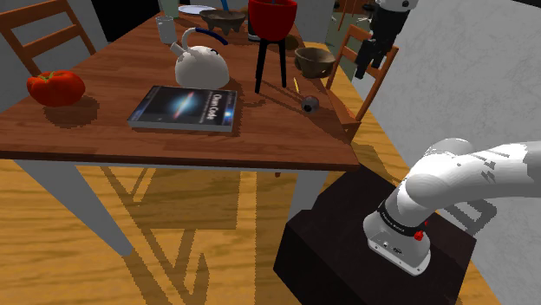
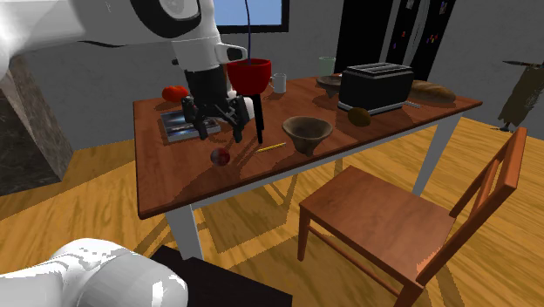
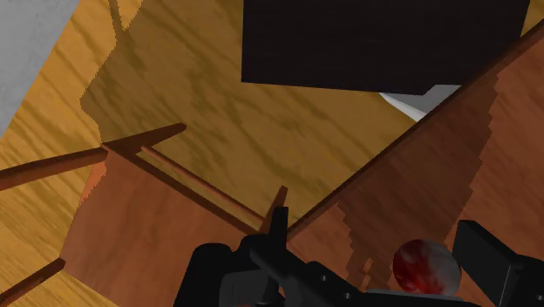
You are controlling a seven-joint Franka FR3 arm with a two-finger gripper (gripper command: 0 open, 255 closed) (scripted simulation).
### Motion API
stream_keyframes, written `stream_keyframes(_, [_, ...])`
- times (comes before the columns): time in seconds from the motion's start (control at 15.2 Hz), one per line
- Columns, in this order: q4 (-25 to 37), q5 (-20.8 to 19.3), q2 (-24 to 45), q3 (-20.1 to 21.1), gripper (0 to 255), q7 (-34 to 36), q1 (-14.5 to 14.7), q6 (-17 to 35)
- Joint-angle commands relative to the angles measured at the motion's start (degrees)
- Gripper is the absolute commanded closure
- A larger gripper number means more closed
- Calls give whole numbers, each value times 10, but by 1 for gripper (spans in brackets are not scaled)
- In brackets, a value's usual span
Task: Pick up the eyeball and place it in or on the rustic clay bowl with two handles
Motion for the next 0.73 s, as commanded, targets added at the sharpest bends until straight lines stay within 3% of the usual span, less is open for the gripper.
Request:
stream_keyframes(0.0, [0,0,0,0,0,0,0,0])
stream_keyframes(0.66, [16,56,170,31,0,22,37,108])
